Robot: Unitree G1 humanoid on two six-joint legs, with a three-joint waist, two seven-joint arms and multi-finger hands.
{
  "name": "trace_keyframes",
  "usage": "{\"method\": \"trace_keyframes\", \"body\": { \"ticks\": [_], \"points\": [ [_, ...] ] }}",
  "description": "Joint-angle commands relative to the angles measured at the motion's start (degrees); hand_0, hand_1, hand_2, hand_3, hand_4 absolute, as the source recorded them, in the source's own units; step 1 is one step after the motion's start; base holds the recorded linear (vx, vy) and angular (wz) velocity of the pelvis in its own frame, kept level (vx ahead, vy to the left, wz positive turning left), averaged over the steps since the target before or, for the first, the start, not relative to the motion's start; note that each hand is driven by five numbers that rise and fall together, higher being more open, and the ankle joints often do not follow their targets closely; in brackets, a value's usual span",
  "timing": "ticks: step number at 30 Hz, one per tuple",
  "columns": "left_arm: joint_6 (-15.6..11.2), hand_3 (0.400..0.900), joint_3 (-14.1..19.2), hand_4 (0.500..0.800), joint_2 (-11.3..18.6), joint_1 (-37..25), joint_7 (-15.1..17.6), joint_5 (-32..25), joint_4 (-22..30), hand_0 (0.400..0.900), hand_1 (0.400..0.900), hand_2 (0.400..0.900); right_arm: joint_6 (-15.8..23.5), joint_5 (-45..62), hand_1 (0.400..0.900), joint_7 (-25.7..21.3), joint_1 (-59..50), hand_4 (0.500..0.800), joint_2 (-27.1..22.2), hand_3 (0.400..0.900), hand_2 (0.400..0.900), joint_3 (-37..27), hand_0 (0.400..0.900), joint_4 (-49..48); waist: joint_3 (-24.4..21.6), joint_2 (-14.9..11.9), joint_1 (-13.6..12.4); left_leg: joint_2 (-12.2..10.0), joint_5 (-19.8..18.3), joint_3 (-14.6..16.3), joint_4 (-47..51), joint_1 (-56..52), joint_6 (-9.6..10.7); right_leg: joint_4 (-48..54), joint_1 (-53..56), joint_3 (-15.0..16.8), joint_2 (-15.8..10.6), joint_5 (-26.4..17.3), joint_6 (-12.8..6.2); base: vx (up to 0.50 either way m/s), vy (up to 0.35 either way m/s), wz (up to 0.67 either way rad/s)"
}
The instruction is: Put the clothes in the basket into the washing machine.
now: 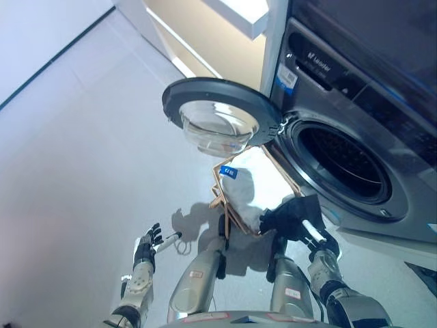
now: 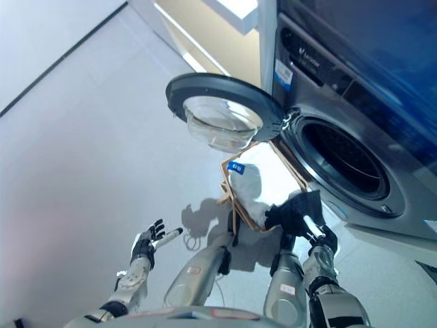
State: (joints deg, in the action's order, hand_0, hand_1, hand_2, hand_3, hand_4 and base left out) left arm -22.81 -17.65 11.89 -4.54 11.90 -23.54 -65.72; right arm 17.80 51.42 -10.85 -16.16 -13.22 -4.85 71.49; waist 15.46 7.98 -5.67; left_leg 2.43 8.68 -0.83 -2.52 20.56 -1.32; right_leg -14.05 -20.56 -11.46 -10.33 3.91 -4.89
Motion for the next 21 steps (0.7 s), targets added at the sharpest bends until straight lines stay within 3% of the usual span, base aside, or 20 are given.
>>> {"method": "trace_keyframes", "body": {
  "ticks": [1,10,21],
  "points": [
    [-2.5,0.9,2.6,0.8,-0.2,1.7,-0.2,1.2,-3.8,0.9,0.9,0.9,4.7,9.7,0.4,3.2,-0.5,0.5,-1.0,0.4,0.4,-2.8,0.4,-3.7,-1.9,1.0,-0.8,2.1,-2.1,-0.5,0.7,0.7,2.0,5.7,6.1,-1.0,-1.8,-2.9,-2.28,0.08,0.009,-0.07],
    [-2.2,0.9,2.6,0.8,-0.7,4.6,-2.3,0.6,-3.9,0.9,0.9,0.9,6.3,19.0,0.4,5.2,-3.3,0.5,-3.4,0.4,0.4,-9.9,0.4,-6.2,-6.0,2.1,-1.0,2.5,-3.5,0.5,1.6,-2.2,1.7,9.8,9.0,-0.3,-2.6,-4.9,-3.27,0.05,0.018,-0.05],
    [-2.6,0.9,0.1,0.8,-1.2,5.5,-2.0,-1.4,-2.2,0.9,0.9,0.9,10.2,17.2,0.4,-0.2,-14.0,0.5,-5.1,0.4,0.4,-8.7,0.4,-13.4,-5.5,4.4,-2.1,2.9,-3.5,1.0,2.2,-2.1,1.3,10.4,8.0,0.5,-2.8,-5.7,-3.32,0.01,0.014,-0.06]
  ]
}}
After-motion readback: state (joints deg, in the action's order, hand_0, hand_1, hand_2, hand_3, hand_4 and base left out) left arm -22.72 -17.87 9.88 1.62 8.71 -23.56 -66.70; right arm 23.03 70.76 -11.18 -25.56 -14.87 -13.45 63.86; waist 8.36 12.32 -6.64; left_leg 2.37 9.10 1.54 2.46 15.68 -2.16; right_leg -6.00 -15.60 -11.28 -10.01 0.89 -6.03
